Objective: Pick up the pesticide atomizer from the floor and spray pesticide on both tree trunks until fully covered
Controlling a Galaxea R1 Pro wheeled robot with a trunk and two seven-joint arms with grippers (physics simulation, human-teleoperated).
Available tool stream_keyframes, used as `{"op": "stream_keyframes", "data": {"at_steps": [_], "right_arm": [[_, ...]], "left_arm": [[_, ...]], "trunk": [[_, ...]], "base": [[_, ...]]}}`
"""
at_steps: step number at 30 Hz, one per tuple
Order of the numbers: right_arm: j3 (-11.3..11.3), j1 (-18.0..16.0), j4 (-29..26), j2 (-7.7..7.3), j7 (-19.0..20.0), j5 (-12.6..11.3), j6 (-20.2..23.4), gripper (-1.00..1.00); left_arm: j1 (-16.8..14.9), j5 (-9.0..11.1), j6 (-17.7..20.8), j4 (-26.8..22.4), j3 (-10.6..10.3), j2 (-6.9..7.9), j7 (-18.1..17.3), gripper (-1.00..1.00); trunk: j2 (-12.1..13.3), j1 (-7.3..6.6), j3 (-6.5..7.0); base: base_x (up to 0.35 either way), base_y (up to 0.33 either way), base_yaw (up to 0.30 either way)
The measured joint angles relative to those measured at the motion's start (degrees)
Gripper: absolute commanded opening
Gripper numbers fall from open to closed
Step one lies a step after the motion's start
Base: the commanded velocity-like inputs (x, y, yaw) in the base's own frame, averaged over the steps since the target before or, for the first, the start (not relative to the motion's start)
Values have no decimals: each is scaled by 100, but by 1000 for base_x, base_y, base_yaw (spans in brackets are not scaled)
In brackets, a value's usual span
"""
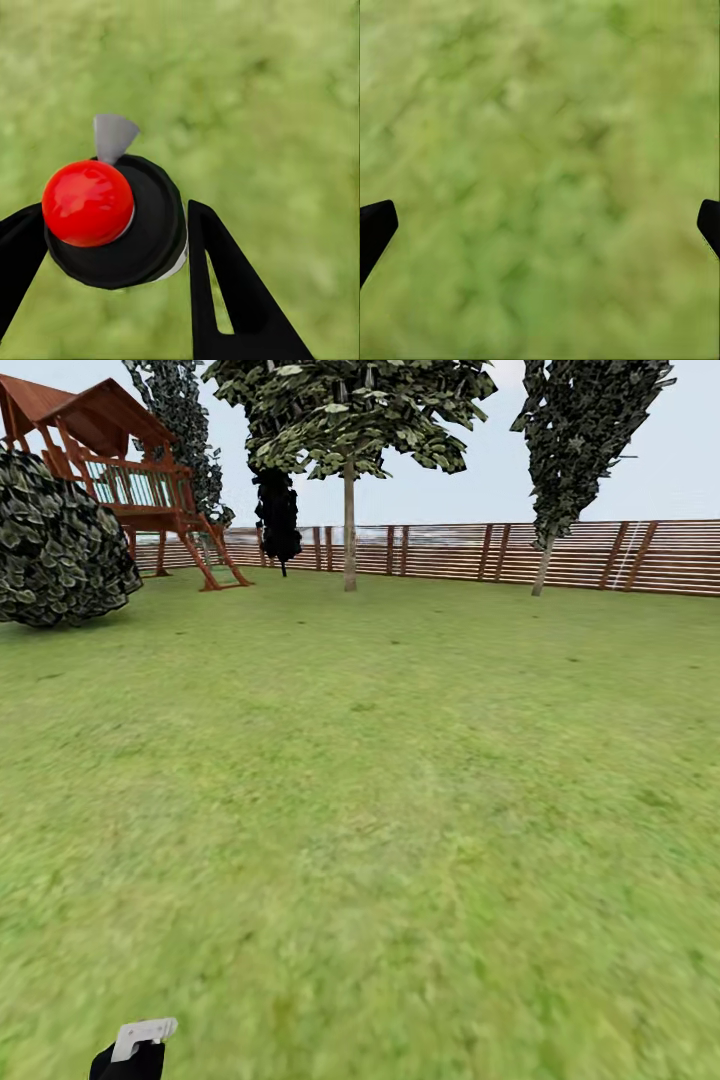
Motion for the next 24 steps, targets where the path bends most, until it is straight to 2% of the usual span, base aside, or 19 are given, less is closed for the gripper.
{"op": "stream_keyframes", "data": {"at_steps": [24], "right_arm": [[0,0,0,0,0,-1,0,100]], "left_arm": [[0,0,0,0,-1,0,0,-100]], "trunk": [[0,0,0]], "base": [[338,0,0]]}}
